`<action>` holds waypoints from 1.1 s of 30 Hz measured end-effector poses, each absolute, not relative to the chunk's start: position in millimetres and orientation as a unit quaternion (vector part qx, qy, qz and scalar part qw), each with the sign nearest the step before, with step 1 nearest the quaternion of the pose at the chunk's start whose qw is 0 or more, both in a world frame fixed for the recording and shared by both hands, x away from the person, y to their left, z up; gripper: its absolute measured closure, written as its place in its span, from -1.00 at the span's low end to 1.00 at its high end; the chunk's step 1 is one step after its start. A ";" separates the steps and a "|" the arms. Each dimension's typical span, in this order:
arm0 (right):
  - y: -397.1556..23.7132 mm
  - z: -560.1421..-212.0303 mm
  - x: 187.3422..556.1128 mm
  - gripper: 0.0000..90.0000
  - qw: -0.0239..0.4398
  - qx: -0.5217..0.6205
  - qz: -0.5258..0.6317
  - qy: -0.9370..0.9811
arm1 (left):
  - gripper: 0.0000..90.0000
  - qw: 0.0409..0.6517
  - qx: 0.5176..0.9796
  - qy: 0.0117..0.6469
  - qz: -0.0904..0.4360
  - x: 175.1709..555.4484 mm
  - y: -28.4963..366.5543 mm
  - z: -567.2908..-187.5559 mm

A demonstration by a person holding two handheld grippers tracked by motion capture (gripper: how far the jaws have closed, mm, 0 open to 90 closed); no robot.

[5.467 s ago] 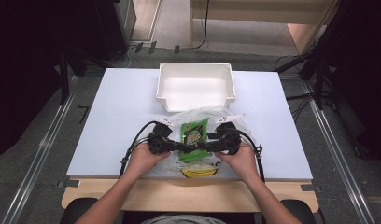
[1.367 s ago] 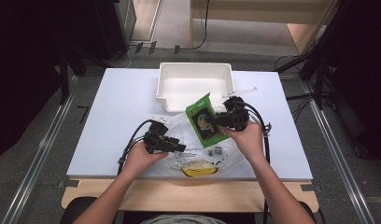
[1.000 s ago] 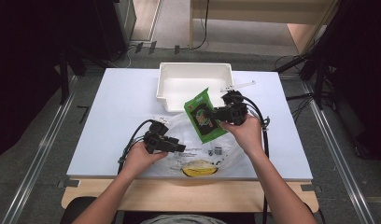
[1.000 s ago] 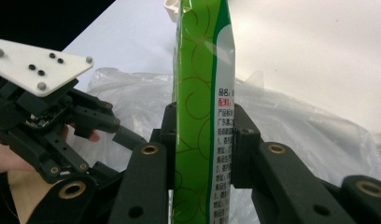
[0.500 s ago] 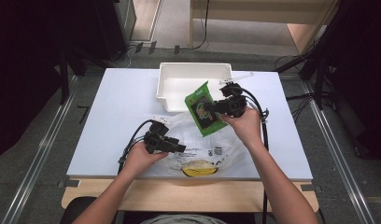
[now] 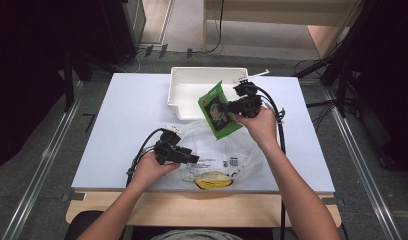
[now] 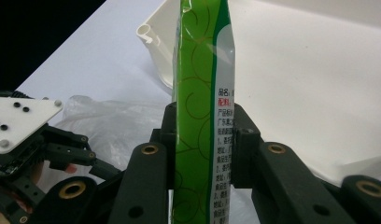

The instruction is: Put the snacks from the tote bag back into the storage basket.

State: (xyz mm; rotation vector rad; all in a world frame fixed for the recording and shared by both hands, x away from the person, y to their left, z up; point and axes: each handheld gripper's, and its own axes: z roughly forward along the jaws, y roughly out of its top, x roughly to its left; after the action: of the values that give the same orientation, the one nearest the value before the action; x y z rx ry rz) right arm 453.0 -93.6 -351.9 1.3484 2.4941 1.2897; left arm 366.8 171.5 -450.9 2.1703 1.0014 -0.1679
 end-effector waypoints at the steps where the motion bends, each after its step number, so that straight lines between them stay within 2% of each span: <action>1: -93.6 -351.9 453.0 0.64 0.013 0.433 0.414 0.801 | 0.07 0.365 0.843 0.390 -0.066 366.7 171.2 -451.0; 33: -81.4 -349.4 509.8 0.65 0.028 0.463 0.405 0.788 | 0.07 0.363 0.846 0.384 -0.067 366.1 170.1 -451.0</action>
State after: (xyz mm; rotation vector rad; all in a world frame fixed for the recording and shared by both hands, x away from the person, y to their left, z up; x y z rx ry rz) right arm 509.8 -81.4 -349.4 1.4281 2.4328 1.2498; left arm 366.1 170.1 -451.0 2.1784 0.9898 -0.1716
